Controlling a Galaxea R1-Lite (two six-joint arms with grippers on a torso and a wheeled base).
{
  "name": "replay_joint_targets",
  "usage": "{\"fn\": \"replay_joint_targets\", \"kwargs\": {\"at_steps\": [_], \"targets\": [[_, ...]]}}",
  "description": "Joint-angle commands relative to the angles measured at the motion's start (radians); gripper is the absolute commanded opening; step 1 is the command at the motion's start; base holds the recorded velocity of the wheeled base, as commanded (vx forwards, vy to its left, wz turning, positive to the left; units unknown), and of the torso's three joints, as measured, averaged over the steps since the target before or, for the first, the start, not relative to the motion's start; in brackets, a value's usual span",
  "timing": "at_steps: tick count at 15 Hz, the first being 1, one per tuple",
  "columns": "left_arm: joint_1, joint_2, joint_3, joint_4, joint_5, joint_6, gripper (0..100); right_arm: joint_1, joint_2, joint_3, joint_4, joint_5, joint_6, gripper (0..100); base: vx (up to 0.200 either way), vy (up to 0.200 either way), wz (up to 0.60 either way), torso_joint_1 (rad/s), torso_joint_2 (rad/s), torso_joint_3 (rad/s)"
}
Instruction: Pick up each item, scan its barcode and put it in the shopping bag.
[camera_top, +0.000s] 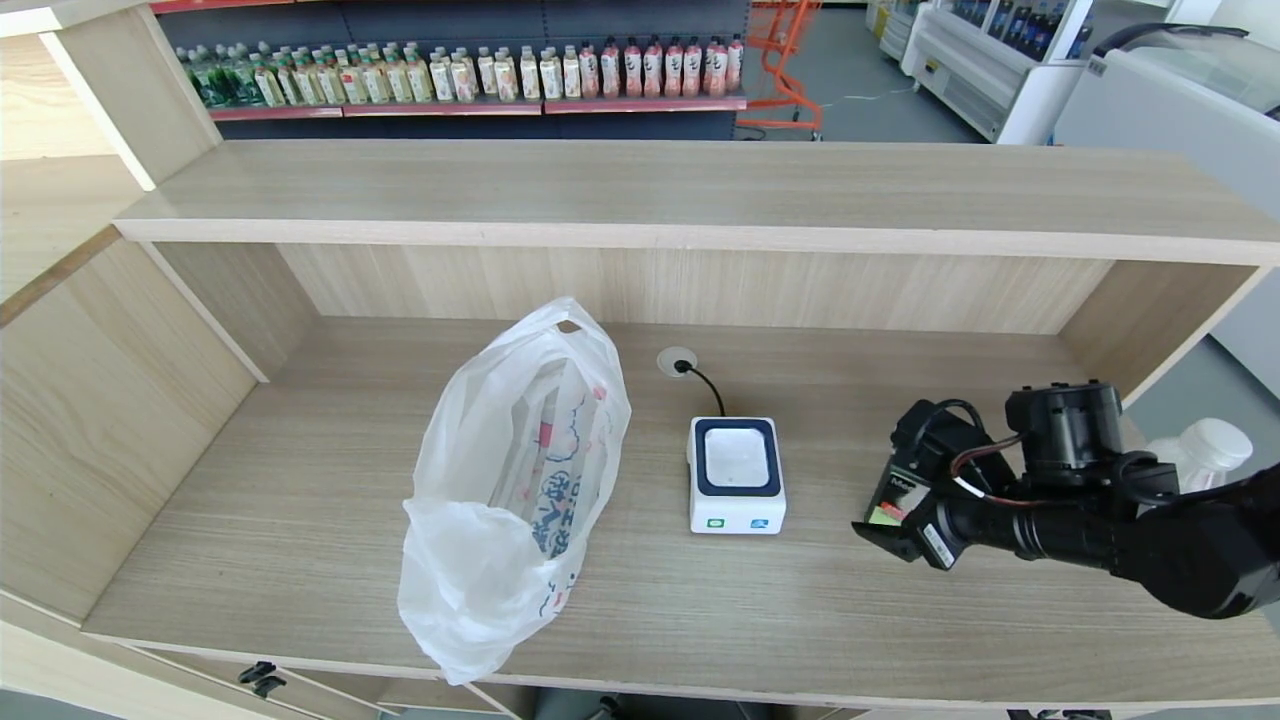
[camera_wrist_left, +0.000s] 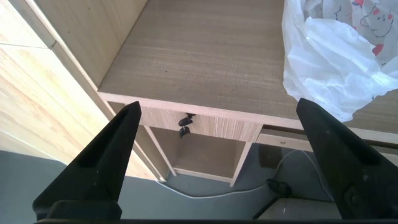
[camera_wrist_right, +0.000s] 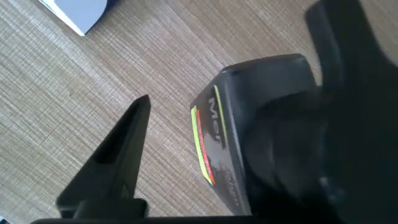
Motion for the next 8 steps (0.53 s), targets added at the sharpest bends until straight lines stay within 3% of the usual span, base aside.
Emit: {"fn": "replay_joint_targets", "kwargs": {"at_steps": [1,5,8], "targets": [[-0.001,0.000,0.000,0.000,0.001,0.000,100,0.003,0.008,-0.011,0.000,0.002,0.001,0,0.000,0.000,0.00,0.000,0.00,0.000],[-0.001,0.000,0.000,0.000,0.001,0.000,100,0.006,-0.035,0.006,-0.009,0.006,0.002,0,0.000,0.000,0.00,0.000,0.00,0.000],[-0.001,0.001,0.000,0.000,0.001,-0.002,100,-0.012,-0.186,0.130,-0.172,0.005,-0.002,0,0.000,0.000,0.00,0.000,0.00,0.000]]}}
